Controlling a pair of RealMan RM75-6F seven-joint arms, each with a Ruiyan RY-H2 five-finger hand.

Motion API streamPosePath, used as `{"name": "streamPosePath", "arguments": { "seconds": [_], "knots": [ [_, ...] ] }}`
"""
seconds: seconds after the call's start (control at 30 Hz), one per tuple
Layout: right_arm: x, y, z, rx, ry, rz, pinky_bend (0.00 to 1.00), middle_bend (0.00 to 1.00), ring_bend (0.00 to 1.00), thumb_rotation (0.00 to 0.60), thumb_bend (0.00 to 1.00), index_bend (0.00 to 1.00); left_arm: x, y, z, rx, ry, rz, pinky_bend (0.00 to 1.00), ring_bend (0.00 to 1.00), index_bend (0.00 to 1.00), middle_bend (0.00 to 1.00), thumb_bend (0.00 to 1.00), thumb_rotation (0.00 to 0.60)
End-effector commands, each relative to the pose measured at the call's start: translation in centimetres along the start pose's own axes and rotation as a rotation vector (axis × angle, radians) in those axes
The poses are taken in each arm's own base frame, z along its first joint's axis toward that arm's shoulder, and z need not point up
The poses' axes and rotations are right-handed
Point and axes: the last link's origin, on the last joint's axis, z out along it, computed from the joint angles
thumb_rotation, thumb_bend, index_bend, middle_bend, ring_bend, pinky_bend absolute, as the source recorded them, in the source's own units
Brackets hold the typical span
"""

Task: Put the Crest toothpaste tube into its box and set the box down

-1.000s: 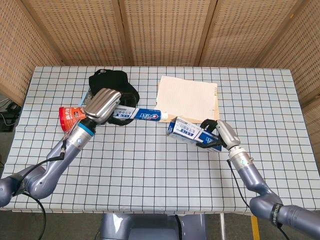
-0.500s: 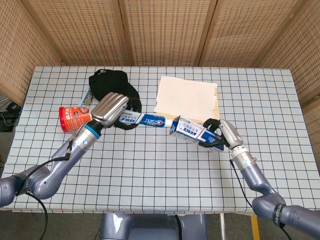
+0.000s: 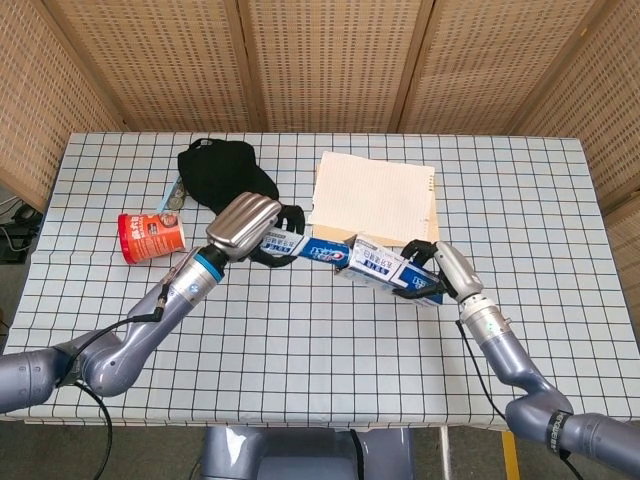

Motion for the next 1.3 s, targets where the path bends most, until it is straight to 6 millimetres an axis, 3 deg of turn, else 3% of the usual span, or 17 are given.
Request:
{"name": "streamPosePath", "arguments": {
  "seconds": [0.03,0.27,0.43,0.5,0.6,0.67,0.77,1.03,1.3],
  "knots": [
    [0.0,-0.2,-0.3,0.021,-0.003,0.018,0.49,0.56,0.54,0.600,0.25,0.76,-0.1,0.4,0.5,-0.003,-0.002,0.005,0.48,0.55,0.89,0.60,0.42,0.600],
    [0.0,-0.5,-0.5,0.049,-0.008,0.034,0.49,0.56,0.54,0.600,0.25,0.76,-0.1,1.6,1.9,-0.013,0.005,0.061,0.48,0.55,0.88,0.60,0.42,0.600],
    [-0.1,-1.0,-0.4,0.071,-0.005,0.059,0.49,0.56,0.54,0.600,0.25,0.76,-0.1,3.2,3.1,-0.038,0.004,0.121,0.44,0.53,0.82,0.56,0.42,0.600],
    [-0.1,-1.1,-0.4,0.077,-0.004,0.068,0.49,0.56,0.54,0.600,0.25,0.76,-0.2,3.8,3.4,-0.048,0.005,0.164,0.39,0.48,0.74,0.49,0.41,0.600],
    [0.0,-1.2,-0.4,0.086,0.008,0.097,0.49,0.56,0.54,0.600,0.25,0.76,-0.2,4.9,3.9,-0.072,0.021,0.280,0.22,0.24,0.45,0.23,0.33,0.600],
    [0.1,-1.2,-0.4,0.089,0.017,0.114,0.50,0.57,0.54,0.600,0.25,0.76,0.0,5.5,4.1,-0.072,0.046,0.305,0.07,0.06,0.24,0.05,0.20,0.600],
    [0.4,-0.8,-0.5,0.087,0.029,0.129,0.50,0.57,0.54,0.600,0.25,0.77,0.2,6.3,4.0,-0.065,0.059,0.275,0.00,0.00,0.12,0.00,0.07,0.600],
    [1.1,-0.5,-0.5,0.097,0.079,0.222,0.50,0.58,0.55,0.600,0.25,0.78,1.2,6.2,2.6,-0.066,0.075,0.260,0.00,0.00,0.08,0.00,0.03,0.600],
    [1.6,0.0,-0.8,0.105,0.112,0.265,0.50,0.58,0.54,0.600,0.25,0.78,0.9,4.3,0.4,-0.038,0.073,0.263,0.00,0.00,0.10,0.00,0.03,0.600]
  ]
}}
